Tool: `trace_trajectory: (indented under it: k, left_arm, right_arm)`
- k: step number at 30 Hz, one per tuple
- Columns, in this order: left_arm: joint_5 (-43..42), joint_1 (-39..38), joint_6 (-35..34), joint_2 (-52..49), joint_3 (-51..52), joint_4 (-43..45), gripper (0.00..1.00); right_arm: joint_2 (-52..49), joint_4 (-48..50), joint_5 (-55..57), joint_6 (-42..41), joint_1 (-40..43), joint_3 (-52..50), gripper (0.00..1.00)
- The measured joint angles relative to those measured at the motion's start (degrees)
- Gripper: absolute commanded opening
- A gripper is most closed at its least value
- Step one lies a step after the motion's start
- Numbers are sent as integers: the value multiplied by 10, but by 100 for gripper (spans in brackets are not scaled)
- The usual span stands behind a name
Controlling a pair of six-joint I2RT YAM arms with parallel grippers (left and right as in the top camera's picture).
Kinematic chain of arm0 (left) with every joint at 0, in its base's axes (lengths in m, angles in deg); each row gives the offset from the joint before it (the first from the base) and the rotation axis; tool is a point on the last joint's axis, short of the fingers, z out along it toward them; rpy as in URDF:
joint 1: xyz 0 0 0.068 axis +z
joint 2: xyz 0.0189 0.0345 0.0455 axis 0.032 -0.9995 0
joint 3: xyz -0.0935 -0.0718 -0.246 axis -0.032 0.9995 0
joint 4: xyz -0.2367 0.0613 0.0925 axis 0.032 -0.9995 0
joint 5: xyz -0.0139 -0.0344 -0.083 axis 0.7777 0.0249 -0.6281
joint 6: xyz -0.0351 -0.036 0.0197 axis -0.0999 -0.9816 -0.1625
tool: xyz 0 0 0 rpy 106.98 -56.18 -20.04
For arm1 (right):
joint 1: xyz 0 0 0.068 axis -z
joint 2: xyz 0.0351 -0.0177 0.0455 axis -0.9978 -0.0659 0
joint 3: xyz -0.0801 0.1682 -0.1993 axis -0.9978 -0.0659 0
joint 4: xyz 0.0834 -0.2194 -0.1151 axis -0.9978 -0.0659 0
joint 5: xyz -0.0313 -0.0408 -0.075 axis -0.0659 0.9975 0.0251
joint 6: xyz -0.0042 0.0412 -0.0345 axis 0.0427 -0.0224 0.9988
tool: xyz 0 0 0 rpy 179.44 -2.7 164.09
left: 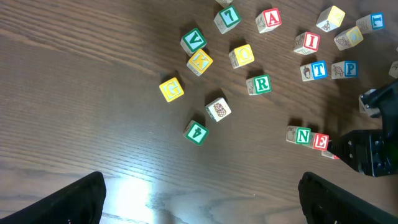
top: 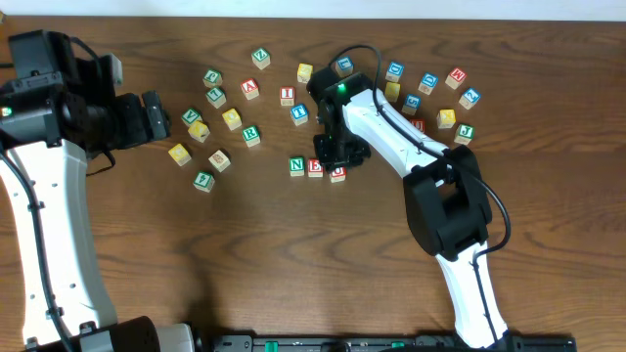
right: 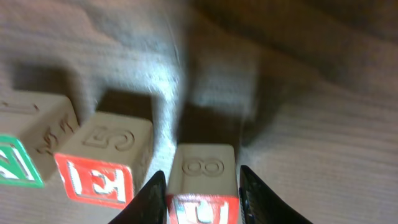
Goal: Spell out NEURIPS
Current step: 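Lower the red U block beside the red E block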
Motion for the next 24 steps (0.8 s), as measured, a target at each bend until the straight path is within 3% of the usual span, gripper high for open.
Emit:
trace_trajectory:
  k: [16, 24]
  left_arm:
    - [0, 0, 0, 0, 0, 0, 97]
    - [0, 0, 0, 0, 0, 0, 97]
  right_arm:
    - [0, 22, 12, -40, 0, 0, 32]
    - [0, 19, 12, -25, 1, 0, 41]
